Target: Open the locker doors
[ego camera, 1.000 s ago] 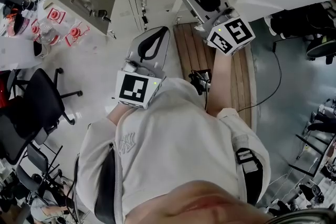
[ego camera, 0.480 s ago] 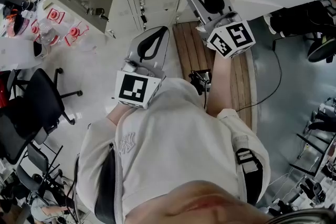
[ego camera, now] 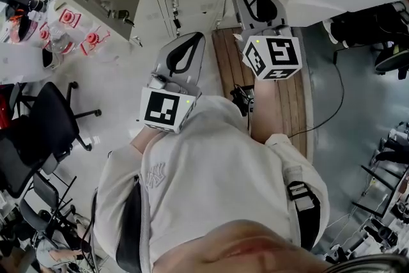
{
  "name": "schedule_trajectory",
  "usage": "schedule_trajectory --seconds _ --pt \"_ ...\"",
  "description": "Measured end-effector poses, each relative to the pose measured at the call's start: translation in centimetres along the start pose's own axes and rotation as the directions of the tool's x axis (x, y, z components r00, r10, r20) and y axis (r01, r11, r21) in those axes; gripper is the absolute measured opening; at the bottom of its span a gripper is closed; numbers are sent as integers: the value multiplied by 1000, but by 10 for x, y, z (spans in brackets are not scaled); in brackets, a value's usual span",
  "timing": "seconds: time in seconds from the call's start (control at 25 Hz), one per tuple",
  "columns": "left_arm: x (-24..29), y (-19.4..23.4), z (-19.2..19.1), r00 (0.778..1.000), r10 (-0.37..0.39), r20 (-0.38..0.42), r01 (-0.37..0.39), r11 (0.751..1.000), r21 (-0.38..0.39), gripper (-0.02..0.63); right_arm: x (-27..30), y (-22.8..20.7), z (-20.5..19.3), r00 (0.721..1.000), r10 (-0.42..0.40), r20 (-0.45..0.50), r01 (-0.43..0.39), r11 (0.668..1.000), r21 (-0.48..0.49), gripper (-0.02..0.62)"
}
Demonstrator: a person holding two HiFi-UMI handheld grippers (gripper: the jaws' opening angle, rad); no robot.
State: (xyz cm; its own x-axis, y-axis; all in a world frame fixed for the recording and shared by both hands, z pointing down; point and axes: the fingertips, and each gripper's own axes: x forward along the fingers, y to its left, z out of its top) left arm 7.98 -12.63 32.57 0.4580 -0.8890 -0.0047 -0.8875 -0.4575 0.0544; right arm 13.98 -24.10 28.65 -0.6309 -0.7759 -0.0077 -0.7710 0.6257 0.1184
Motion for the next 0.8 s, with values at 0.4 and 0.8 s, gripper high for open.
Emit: schedule_trajectory --seconds 0.4,0.8 --pt "-13 13 -2 1000 16 6 -16 1000 -21 2 -3 -10 -3 991 -134 -11 134 991 -9 138" --pt "-26 30 -4 1000 17 6 -16 998 -53 2 -13 -22 -6 960 -278 -25 278 961 -14 192"
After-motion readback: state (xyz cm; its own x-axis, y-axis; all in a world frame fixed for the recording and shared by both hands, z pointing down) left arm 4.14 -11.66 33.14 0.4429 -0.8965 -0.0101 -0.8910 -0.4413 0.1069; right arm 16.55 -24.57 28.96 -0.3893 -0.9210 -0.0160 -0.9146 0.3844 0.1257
